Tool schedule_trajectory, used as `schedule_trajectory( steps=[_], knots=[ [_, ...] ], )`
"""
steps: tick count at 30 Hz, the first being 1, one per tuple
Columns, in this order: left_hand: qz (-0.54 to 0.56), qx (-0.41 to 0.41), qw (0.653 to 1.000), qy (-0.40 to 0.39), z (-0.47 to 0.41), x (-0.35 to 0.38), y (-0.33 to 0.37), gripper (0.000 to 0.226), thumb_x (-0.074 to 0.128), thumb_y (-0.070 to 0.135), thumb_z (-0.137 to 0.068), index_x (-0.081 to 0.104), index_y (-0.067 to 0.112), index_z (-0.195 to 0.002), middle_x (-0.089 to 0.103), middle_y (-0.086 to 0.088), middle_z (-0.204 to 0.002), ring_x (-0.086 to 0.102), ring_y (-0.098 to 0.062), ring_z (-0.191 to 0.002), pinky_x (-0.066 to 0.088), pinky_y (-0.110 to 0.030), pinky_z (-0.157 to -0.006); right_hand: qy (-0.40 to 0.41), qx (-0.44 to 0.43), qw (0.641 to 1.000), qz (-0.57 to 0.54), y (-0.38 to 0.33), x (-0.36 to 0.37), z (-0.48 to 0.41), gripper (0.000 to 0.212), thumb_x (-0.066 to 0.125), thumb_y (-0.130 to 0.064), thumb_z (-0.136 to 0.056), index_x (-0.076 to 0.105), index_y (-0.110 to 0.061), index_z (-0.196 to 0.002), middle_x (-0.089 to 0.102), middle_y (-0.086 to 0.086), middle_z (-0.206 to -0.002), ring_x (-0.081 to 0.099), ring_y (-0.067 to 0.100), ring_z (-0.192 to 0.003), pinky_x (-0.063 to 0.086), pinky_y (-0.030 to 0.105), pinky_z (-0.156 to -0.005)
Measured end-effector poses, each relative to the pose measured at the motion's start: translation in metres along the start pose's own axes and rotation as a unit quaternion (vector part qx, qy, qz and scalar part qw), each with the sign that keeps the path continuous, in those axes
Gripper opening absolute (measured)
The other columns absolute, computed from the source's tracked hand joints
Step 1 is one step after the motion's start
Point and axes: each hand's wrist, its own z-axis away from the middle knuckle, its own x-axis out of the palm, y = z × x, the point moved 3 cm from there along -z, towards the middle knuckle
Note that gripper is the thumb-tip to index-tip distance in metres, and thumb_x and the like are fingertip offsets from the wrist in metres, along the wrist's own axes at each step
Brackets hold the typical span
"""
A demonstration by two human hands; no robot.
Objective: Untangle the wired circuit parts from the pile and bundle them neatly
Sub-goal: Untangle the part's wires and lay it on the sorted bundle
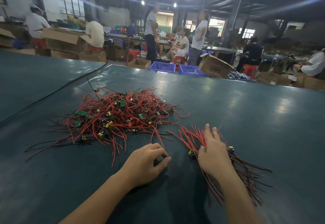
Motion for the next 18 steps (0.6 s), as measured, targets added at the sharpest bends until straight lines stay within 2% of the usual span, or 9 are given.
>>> schedule_trajectory(
  steps=[2, 4, 8, 11, 13, 16, 18],
  knots=[
    [0.002, -0.001, 1.0, 0.0, 0.0, 0.0, -0.001, 0.026, 0.049, 0.045, -0.096, 0.066, 0.026, -0.095, 0.059, 0.017, -0.097, 0.044, 0.005, -0.082, 0.031, -0.008, -0.07, 0.018, 0.005, 0.996, 0.088, 0.001, 0.007, 0.002, 0.076, 0.045, -0.013, -0.096, 0.001, -0.022, -0.157, 0.0, 0.008, -0.165, 0.014, 0.03, -0.15, 0.016, 0.045, -0.121],
    [0.003, -0.001, 1.0, 0.001, 0.001, 0.001, -0.001, 0.025, 0.049, 0.046, -0.096, 0.066, 0.027, -0.094, 0.059, 0.018, -0.097, 0.045, 0.003, -0.083, 0.031, -0.007, -0.07, 0.053, -0.002, 0.995, 0.086, -0.001, 0.01, 0.005, 0.072, 0.046, -0.013, -0.096, 0.008, -0.022, -0.157, 0.006, 0.007, -0.165, 0.013, 0.026, -0.15, 0.01, 0.044, -0.122],
    [0.002, -0.002, 1.0, 0.012, 0.001, -0.001, 0.0, 0.022, 0.053, 0.041, -0.095, 0.067, 0.024, -0.095, 0.06, 0.016, -0.097, 0.051, -0.001, -0.087, 0.036, -0.012, -0.073, 0.125, -0.086, 0.983, -0.106, -0.018, 0.019, 0.019, 0.055, 0.05, 0.0, -0.093, 0.044, -0.011, -0.146, 0.044, 0.006, -0.15, 0.035, 0.02, -0.142, 0.021, 0.024, -0.117],
    [-0.052, -0.008, 0.997, 0.052, -0.001, -0.007, 0.001, 0.014, 0.061, 0.031, -0.09, 0.068, 0.019, -0.095, 0.064, 0.009, -0.098, 0.057, -0.013, -0.09, 0.043, -0.027, -0.078, 0.156, -0.151, 0.962, -0.166, -0.031, 0.03, 0.031, 0.044, 0.054, 0.003, -0.091, 0.059, -0.012, -0.133, 0.06, -0.002, -0.132, 0.05, 0.014, -0.127, 0.035, 0.024, -0.11],
    [-0.087, -0.022, 0.99, 0.105, -0.003, -0.014, -0.002, 0.008, 0.066, 0.026, -0.086, 0.069, 0.02, -0.091, 0.064, 0.009, -0.095, 0.058, -0.016, -0.089, 0.043, -0.03, -0.078, 0.121, -0.135, 0.958, -0.222, -0.035, 0.039, 0.034, 0.04, 0.055, -0.001, -0.093, 0.06, -0.016, -0.13, 0.061, -0.009, -0.126, 0.053, 0.006, -0.122, 0.04, 0.021, -0.106],
    [-0.12, -0.077, 0.98, 0.14, -0.002, -0.023, -0.014, 0.009, 0.066, 0.028, -0.086, 0.069, 0.023, -0.093, 0.062, 0.009, -0.103, 0.056, -0.016, -0.1, 0.039, -0.032, -0.086, 0.049, -0.042, 0.961, -0.27, -0.027, 0.051, 0.028, 0.039, 0.056, -0.009, -0.095, 0.058, -0.018, -0.132, 0.059, -0.01, -0.128, 0.057, 0.002, -0.117, 0.037, 0.004, -0.092],
    [-0.141, -0.133, 0.973, 0.124, -0.001, -0.025, -0.027, 0.017, 0.065, 0.032, -0.087, 0.07, 0.024, -0.101, 0.06, 0.005, -0.118, 0.052, -0.02, -0.113, 0.035, -0.037, -0.095, 0.041, 0.011, 0.959, -0.28, -0.017, 0.054, 0.023, 0.038, 0.055, -0.009, -0.095, 0.057, -0.015, -0.132, 0.061, -0.005, -0.128, 0.06, 0.008, -0.116, 0.038, 0.008, -0.091]
  ],
)
